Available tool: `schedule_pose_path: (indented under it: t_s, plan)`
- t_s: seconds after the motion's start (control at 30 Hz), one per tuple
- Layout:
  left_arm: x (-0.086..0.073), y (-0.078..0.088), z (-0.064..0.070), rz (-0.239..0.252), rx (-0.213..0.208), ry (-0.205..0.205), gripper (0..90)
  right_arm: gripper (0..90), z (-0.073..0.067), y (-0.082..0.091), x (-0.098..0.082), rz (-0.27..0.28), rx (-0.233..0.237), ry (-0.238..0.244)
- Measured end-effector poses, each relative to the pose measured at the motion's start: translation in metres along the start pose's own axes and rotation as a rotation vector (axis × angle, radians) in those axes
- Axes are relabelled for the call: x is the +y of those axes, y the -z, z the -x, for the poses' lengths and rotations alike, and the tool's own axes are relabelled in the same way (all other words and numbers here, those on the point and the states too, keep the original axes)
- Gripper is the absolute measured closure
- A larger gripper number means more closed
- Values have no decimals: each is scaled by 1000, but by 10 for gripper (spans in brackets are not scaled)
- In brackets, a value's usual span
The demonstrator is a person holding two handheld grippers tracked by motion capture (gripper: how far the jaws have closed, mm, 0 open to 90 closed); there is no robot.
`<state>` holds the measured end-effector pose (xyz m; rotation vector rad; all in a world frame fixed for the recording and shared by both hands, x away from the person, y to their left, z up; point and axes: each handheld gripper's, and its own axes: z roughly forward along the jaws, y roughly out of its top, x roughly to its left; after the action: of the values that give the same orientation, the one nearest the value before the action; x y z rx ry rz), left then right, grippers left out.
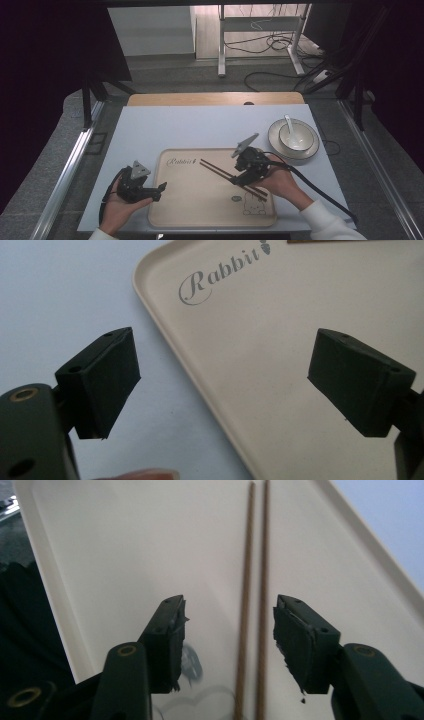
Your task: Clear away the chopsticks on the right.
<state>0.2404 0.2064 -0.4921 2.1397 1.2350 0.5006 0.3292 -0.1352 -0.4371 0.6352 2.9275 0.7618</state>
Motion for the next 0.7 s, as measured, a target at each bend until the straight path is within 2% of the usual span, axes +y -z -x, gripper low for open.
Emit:
schedule_pose_path:
  t_s: [0.1, 0.23, 0.33, 0.37, 0.4, 0.47, 0.5, 0.53, 0.63, 0.7]
  plan:
    - [0, 0, 0, 1, -1, 0, 133, 509, 0, -11, 15, 11, 8, 0]
    - [0, 0, 0, 1, -2, -3, 133, 673, 5, -33, 34, 11, 39, -5]
    - [0, 0, 0, 3, -4, -3, 133, 829, 11, -55, 45, 7, 75, -23]
    - [0, 0, 0, 3, -4, -3, 133, 829, 11, -55, 45, 7, 75, -23]
    - [0, 0, 0, 3, -5, -2, 133, 877, 12, -69, 50, -2, 102, -34]
    - [-1, 0, -1, 3, -5, -2, 133, 887, 12, -74, 52, -6, 106, -30]
    - [-1, 0, -1, 3, -6, -2, 134, 890, 13, -87, 56, -24, 100, -21]
    - [-1, 0, -1, 2, -6, -4, 134, 891, 14, -92, 58, -34, 97, -22]
    - [-1, 0, -1, 1, -7, -7, 133, 891, 17, -101, 60, -36, 98, -39]
    - [-1, 1, -2, 4, -5, -2, 133, 891, 22, -107, 61, -43, 80, -45]
